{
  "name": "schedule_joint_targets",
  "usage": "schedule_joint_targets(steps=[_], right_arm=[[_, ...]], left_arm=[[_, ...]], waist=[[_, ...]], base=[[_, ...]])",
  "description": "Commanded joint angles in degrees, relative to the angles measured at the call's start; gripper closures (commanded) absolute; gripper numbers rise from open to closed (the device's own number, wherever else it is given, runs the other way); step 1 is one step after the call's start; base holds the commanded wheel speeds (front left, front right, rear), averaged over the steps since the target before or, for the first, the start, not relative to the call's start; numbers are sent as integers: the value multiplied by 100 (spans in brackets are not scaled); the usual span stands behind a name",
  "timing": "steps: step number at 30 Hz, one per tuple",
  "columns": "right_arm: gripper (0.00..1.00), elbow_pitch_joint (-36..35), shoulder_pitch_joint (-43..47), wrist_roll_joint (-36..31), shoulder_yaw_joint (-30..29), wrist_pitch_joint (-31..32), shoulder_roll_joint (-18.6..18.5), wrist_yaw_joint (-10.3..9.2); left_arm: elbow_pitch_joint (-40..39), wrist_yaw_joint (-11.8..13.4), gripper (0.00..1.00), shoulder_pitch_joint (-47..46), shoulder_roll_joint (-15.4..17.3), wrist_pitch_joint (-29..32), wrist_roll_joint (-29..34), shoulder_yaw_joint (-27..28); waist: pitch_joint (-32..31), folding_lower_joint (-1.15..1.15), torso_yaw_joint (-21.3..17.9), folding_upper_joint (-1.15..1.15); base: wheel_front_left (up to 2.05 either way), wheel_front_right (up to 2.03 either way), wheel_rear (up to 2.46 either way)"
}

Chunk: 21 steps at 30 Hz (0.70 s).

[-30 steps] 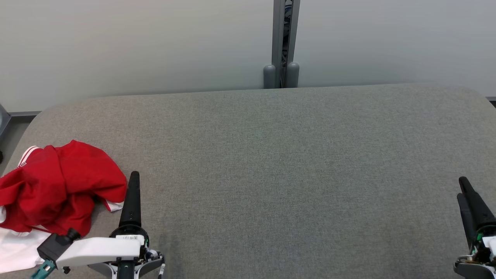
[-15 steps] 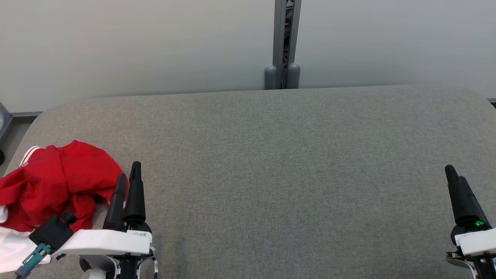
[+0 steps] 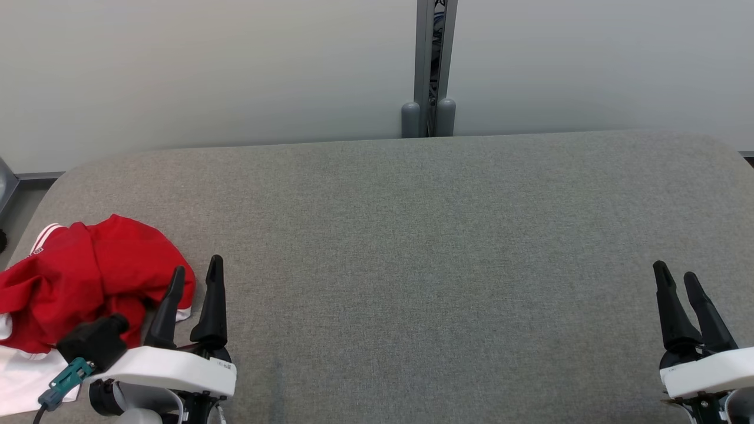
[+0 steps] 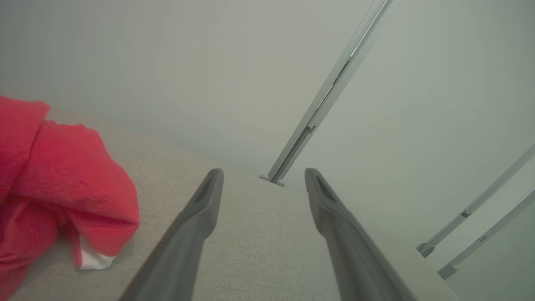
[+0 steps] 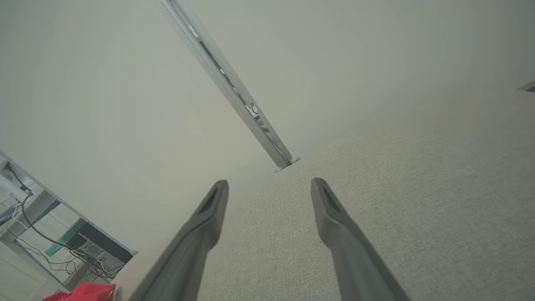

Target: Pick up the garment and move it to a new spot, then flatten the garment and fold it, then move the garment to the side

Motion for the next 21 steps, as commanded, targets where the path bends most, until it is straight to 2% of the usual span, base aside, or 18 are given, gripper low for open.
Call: schedule_joint_targets(steps=[1,21], right_arm=[[0,-13,-152,-228,-35,-56,-41,25],[0,532,-245,-1924,22,-302,277,30]], left_arm=[[-32,39,0,-148,77,15,167,18],[401,181,0,-173,267,42,1277,-40]], waist=[[0,0,0,0],[-23,0,25,0]], base=[[0,0,0],[0,0,0]])
